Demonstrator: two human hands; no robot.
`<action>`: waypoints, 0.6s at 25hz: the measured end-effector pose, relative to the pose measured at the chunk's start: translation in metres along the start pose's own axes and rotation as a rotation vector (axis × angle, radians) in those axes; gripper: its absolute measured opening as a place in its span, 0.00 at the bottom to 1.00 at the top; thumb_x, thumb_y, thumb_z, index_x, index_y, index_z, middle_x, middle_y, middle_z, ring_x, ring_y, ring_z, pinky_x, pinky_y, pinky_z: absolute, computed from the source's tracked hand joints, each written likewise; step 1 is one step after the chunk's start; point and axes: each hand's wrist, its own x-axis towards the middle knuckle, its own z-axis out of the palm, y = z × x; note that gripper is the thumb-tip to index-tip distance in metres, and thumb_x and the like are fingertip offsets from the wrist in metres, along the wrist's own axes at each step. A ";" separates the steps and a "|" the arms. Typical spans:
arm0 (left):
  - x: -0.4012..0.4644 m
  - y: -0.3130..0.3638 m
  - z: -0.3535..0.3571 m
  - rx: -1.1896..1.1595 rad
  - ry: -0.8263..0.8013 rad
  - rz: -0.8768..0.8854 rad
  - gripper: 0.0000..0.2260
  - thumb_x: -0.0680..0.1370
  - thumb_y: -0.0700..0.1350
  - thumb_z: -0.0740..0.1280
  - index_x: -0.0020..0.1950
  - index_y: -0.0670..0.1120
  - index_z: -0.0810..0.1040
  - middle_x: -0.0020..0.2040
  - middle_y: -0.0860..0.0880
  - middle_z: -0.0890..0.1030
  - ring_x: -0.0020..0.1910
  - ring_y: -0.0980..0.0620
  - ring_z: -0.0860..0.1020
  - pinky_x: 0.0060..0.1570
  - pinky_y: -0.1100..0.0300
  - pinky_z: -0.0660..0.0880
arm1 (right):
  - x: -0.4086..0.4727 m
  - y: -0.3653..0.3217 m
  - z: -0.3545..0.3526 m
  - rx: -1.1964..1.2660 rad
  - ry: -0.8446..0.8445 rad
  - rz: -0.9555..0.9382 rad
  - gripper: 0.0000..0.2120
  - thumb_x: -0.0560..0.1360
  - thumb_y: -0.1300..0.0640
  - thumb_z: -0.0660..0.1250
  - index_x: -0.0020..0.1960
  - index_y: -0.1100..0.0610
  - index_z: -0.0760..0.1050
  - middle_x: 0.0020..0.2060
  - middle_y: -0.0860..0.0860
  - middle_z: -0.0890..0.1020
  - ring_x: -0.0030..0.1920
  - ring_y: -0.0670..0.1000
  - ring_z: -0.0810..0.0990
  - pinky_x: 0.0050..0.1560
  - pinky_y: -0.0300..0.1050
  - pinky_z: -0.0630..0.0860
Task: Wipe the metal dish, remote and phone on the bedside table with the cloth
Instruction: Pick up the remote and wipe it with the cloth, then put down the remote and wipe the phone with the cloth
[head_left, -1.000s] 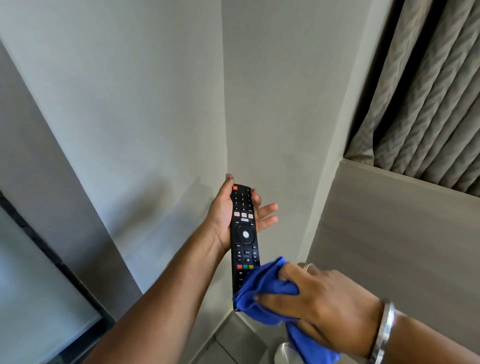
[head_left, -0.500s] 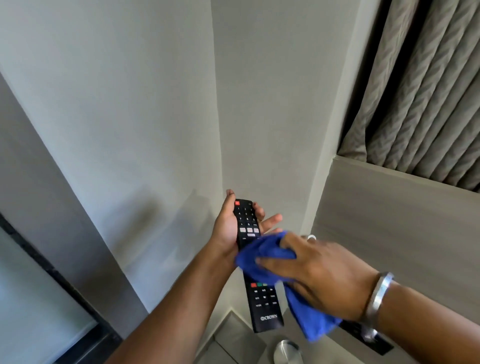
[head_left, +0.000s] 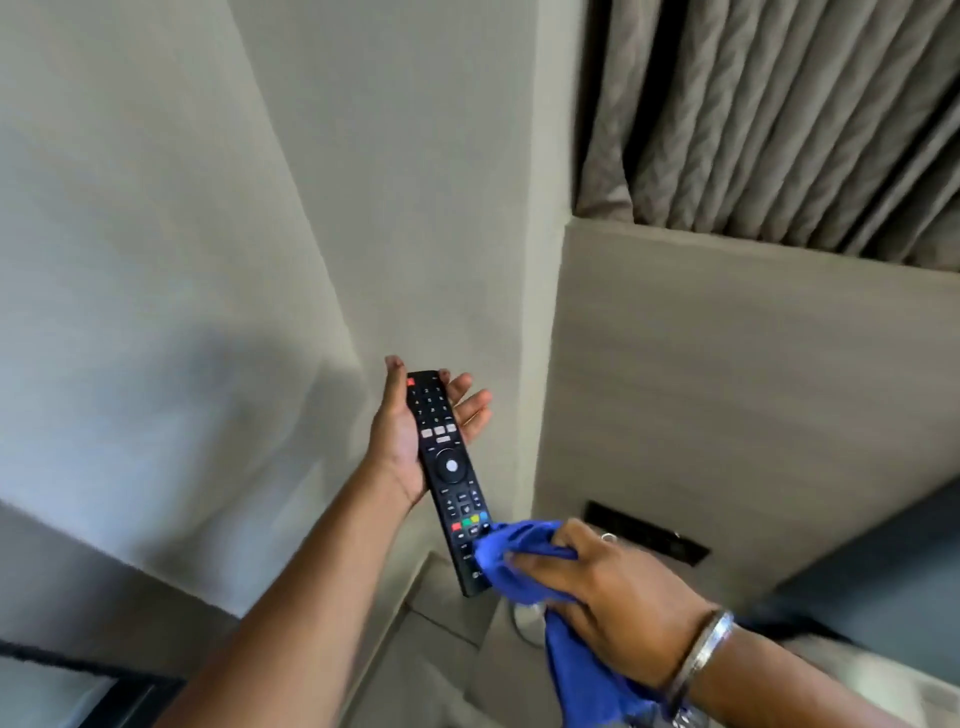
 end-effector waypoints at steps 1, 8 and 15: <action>0.008 -0.025 -0.009 0.064 0.019 -0.067 0.29 0.77 0.70 0.54 0.44 0.46 0.79 0.41 0.46 0.86 0.41 0.44 0.85 0.47 0.51 0.81 | -0.016 0.023 0.015 0.071 0.022 0.128 0.22 0.77 0.47 0.58 0.71 0.38 0.62 0.58 0.51 0.73 0.52 0.55 0.77 0.53 0.45 0.74; 0.071 -0.281 -0.095 0.475 0.129 -0.500 0.28 0.79 0.66 0.57 0.48 0.44 0.83 0.34 0.47 0.81 0.26 0.48 0.78 0.28 0.58 0.78 | -0.154 0.170 0.179 0.440 0.232 1.117 0.21 0.76 0.58 0.66 0.69 0.56 0.70 0.62 0.60 0.77 0.57 0.59 0.77 0.56 0.42 0.69; 0.202 -0.541 -0.143 0.956 0.065 -0.466 0.18 0.83 0.51 0.58 0.37 0.44 0.77 0.33 0.40 0.80 0.21 0.47 0.79 0.22 0.58 0.77 | -0.168 0.302 0.343 0.300 0.243 1.232 0.20 0.77 0.53 0.63 0.69 0.49 0.68 0.52 0.57 0.82 0.45 0.56 0.81 0.44 0.45 0.75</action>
